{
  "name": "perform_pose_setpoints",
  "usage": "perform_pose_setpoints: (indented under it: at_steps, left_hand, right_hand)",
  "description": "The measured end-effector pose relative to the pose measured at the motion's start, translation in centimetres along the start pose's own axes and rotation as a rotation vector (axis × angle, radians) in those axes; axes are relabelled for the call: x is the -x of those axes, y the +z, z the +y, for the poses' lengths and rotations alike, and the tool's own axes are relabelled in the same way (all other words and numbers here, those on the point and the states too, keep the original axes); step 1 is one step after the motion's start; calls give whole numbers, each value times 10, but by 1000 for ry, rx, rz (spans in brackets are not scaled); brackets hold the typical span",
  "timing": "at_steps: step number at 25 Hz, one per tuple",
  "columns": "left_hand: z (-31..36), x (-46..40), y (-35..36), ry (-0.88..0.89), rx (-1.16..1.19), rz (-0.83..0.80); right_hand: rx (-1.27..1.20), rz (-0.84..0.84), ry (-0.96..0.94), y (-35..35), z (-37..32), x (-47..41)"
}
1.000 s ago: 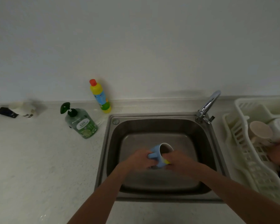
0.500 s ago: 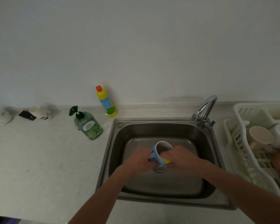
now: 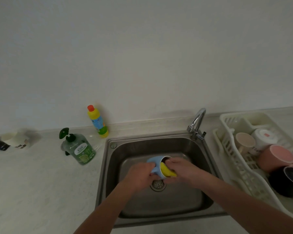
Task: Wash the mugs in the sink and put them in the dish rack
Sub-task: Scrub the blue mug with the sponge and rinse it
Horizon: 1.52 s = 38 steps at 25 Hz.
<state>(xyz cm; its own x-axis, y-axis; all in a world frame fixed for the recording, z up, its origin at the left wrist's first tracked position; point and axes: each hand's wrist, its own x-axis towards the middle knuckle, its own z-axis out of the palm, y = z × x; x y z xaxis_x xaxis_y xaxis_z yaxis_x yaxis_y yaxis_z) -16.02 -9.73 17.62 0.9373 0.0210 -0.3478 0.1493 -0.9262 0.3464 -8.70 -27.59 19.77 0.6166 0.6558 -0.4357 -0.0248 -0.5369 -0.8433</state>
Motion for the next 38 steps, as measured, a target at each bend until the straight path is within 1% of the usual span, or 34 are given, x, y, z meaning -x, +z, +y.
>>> perform_pose_setpoints:
  at_steps: [1,4,6,8,10,11,12,13,14,15,17,18,19,20,21,22,23,24,25,26,27,29,31,32,33,34,35,36,37,38]
  left_hand:
    - [-3,3,-1,21,-22,9]
    - [-19,16,-1,127,-60,73]
    - [-30,21,-3,158,-37,53]
    - [-42,23,-4,183,-41,1]
    - [-53,24,-3,210,-63,-33]
    - [-56,25,-1,216,-61,-37]
    - [-58,26,0,218,-57,-26]
    - [-58,26,1,214,-52,-16]
    - [-57,26,2,213,-56,-12]
    - [-54,24,3,215,-63,-17]
    - [-48,21,5,215,-77,-39]
    - [-44,21,4,201,-80,-49]
    - [-42,20,2,189,-66,-55]
    - [-40,19,0,183,-36,-52]
    - [-38,17,0,180,-5,-50]
    - [-36,17,-1,179,7,-55]
    - [-30,16,-2,180,0,-58]
    - [-24,15,-2,178,-19,-56]
    - [-18,12,-2,170,-33,-47]
    - [-12,8,0,154,-43,-38]
    - [-7,3,1,146,-55,-22]
    - [3,-6,1,123,-59,-6]
    - [9,-12,0,100,-3,-10]
    - [10,-13,-1,99,14,-9]
    - [11,-16,-4,96,14,-2]
    - [10,-19,-4,87,-1,-2]
    - [7,-21,-4,84,-14,-17]
    - [6,-24,-2,81,-27,-36]
    - [5,-25,0,84,-34,-37]
    - [4,-26,2,77,-34,-44]
  right_hand:
    - [112,-19,-20,9,-3,2]
    - [466,-162,-20,27,-11,5]
    - [742,-170,-10,35,-11,8]
    - [894,-152,-80,38,-13,14]
    - [1122,-198,-185,42,-7,17]
    - [1207,-198,-208,47,-5,17]
    - [1223,-163,-188,53,-5,19]
    - [1116,-78,-141,61,-10,19]
    - [902,-2,-74,72,-10,17]
    - [695,31,-13,80,-11,11]
    - [550,4,70,90,-21,-1]
    - [538,-29,123,89,-25,-9]
    - [578,-103,128,86,-25,-10]
    - [641,-100,130,81,-18,-13]
    - [706,-68,74,73,-9,-10]
    - [801,-80,56,62,3,-6]
    - [918,-121,58,53,5,0]
    - [996,-137,117,45,13,3]
    - [1049,-141,123,36,16,7]
    - [997,-117,123,28,17,5]
    - [895,-84,97,23,15,3]
    - [582,-40,117,13,7,0]
    - [341,14,91,13,2,-2]
    - [376,7,44,11,-4,0]
    - [393,-15,51,6,-7,0]
    - [451,-49,106,3,-2,-1]
    - [600,-80,137,4,5,0]
    - [799,-90,138,-3,11,2]
    - [925,-80,165,-5,13,-1]
    - [999,-99,180,-4,20,-6]
